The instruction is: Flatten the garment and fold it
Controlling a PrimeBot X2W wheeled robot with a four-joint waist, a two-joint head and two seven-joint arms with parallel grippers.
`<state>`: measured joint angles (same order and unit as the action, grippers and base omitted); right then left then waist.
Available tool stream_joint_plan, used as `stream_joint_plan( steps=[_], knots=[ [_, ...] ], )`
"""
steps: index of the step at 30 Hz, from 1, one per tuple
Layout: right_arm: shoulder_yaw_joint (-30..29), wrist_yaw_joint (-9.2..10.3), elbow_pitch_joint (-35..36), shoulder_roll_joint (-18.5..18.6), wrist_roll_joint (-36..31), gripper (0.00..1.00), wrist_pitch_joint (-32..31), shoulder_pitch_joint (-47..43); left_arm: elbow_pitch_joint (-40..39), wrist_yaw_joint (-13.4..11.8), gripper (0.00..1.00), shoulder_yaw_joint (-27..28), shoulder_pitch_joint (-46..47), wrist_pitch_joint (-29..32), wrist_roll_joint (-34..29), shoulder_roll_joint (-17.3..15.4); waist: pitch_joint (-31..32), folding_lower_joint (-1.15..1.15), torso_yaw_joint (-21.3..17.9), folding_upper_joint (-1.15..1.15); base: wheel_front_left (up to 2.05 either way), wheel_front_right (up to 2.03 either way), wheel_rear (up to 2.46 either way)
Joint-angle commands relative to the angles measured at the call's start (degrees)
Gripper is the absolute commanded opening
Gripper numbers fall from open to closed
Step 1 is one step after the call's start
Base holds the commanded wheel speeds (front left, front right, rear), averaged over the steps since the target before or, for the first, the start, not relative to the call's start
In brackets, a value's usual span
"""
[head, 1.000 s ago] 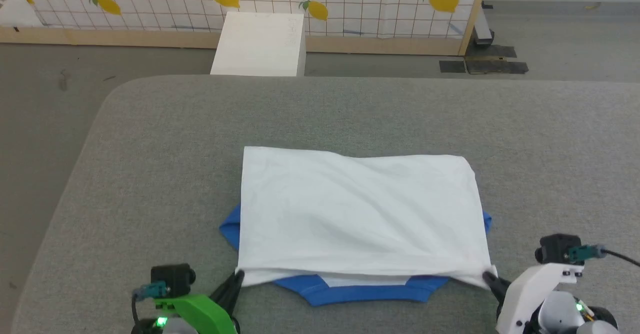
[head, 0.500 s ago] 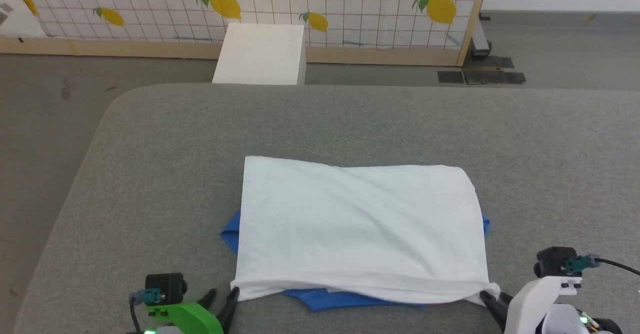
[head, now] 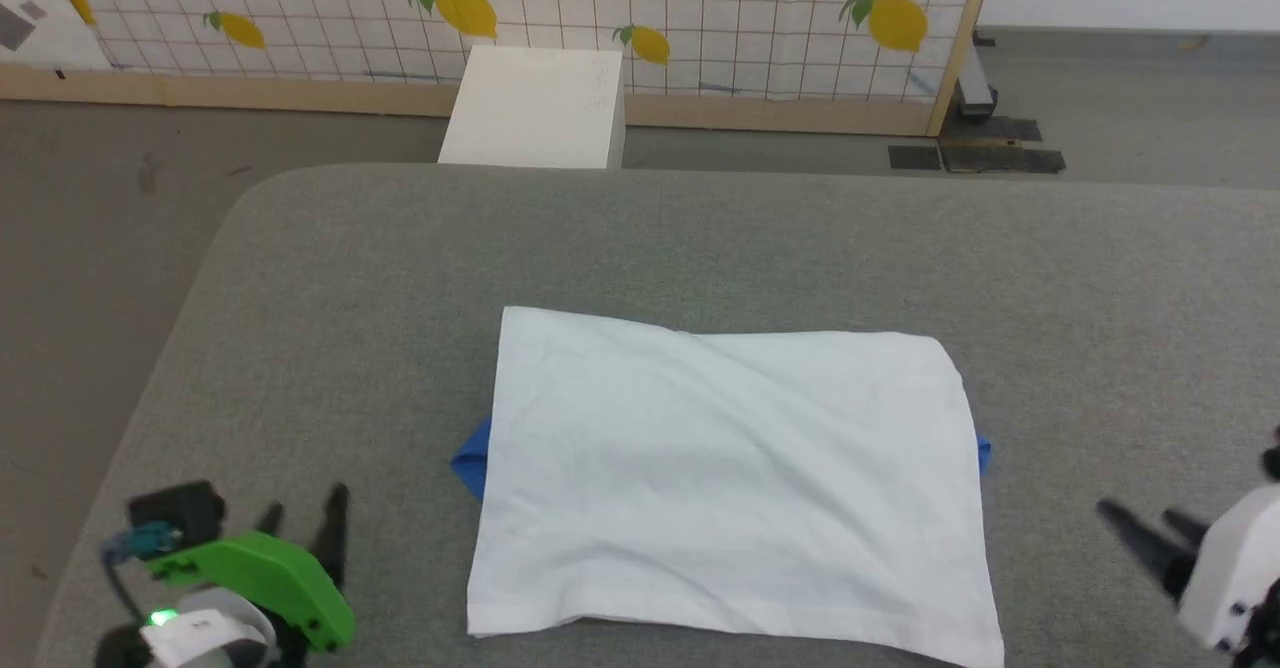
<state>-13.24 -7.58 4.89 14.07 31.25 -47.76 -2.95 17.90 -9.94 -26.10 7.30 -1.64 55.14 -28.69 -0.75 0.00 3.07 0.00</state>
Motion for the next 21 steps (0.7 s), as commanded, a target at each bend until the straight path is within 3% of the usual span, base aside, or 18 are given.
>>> stream_joint_plan(
  steps=[1, 5, 10, 14, 21],
  knots=[
    [-1.4, 0.09, 1.6, 0.3, -0.4, 1.00, -1.0, 2.3, -1.8, -0.6, 1.00, 1.6, -0.5, -2.5, -0.3, -0.9, -1.0, 0.00, 0.4, 0.00, 0.00, 0.00, 0.00],
    [-2.4, 0.09, 2.1, -0.1, -1.5, 1.00, -4.1, 7.0, -7.0, -0.6, 1.00, 5.7, 0.8, -11.7, -4.0, -1.9, -3.4, 0.00, 0.7, 0.00, 0.00, 0.00, 0.00],
    [1.3, 0.09, -2.6, 0.1, -2.0, 1.00, -6.9, 12.2, -16.5, -1.1, 1.00, 13.3, 2.0, -13.3, -14.6, 0.8, -7.6, 0.00, 1.4, 0.00, 0.00, 0.00, 0.00],
    [4.9, 0.09, -7.7, 1.1, -1.3, 1.00, -7.6, 15.3, -22.9, 1.4, 1.00, 19.3, 0.6, -13.3, -23.2, 5.6, -11.2, 0.00, 2.4, 0.00, 0.00, 0.00, 0.00],
    [9.6, 0.09, -15.0, 1.6, -0.7, 1.00, -5.3, 18.6, -22.7, 7.0, 1.00, 24.9, -0.8, -13.3, -29.1, 12.1, -14.4, 0.00, 3.9, 0.00, 0.00, 0.00, 0.00]
  ],
)
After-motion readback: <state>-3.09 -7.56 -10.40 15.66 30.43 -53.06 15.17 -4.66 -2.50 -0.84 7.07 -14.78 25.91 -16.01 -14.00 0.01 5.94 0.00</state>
